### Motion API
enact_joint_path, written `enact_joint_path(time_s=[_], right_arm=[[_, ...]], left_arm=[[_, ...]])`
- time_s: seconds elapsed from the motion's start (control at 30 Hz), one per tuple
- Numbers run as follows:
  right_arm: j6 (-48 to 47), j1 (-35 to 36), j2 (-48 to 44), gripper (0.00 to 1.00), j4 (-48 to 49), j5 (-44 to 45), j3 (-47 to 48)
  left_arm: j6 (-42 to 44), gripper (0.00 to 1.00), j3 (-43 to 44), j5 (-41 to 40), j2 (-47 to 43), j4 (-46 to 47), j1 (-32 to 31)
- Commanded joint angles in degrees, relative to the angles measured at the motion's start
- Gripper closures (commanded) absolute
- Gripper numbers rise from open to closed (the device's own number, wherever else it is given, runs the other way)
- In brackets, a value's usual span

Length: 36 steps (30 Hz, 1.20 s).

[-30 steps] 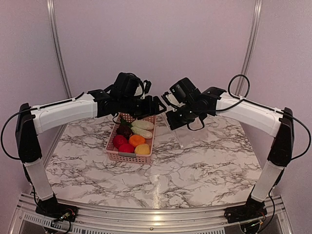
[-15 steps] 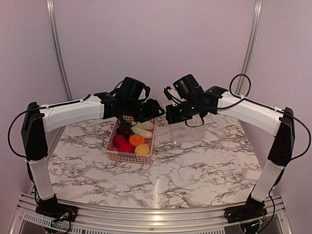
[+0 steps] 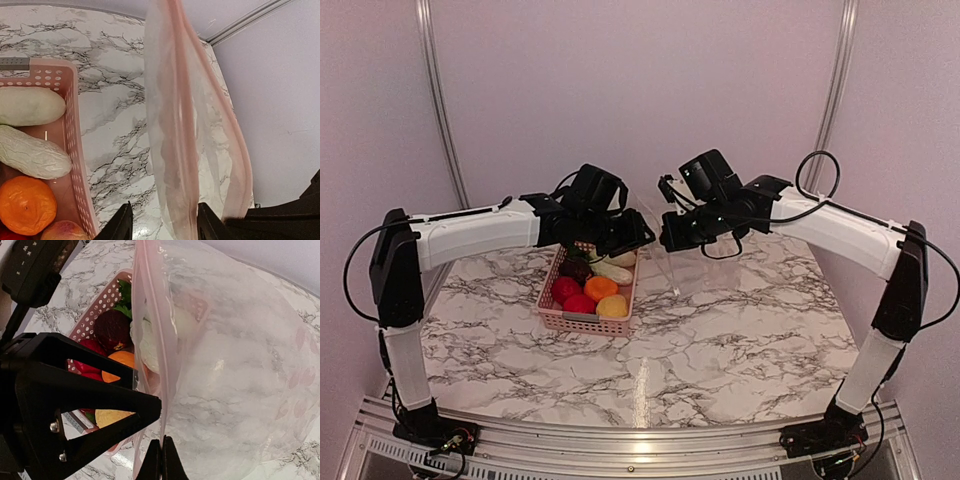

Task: Place the food in the zip-top bag and seal the zipper
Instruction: Adjust the zipper food storage bag at the center of the board.

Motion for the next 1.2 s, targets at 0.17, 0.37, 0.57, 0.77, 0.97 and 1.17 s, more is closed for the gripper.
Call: enact_joint_path(time_s=[0.17, 0.37, 0.57, 0.77, 0.97, 1.17], right_arm=[[0.37, -0.22, -1.40, 1.00, -0.84, -1.30, 0.73], [0.83, -0.17, -1.66, 1.00, -0.29, -0.73, 0.29], [0.50, -0.30, -1.65, 1.00, -0.49, 1.47, 0.46], [0.52, -0.37, -1.66, 1.00, -4.12, 8.02, 2.24], [0.67, -0.40, -1.20, 0.93, -3.92, 8.74, 2.48], [1.77, -0.33, 1.31, 0.72, -2.18, 3.26, 2.78]], left_arm=[[-0.86, 0.43, 6.74, 3.73, 4.53, -2.32, -0.18], [-1.43, 0.40, 9.94, -0.53, 6.07, -10.17, -0.19], [-1.67, 0.63, 13.02, -2.55, 7.98, -14.48, -0.19], [-1.59, 0.85, 12.63, -7.63, 6.48, -17.02, -0.17], [0.26, 0.95, 10.24, -3.69, 4.57, -9.48, -0.62], [1.05, 0.96, 7.58, -0.70, 2.05, -3.12, -0.86]])
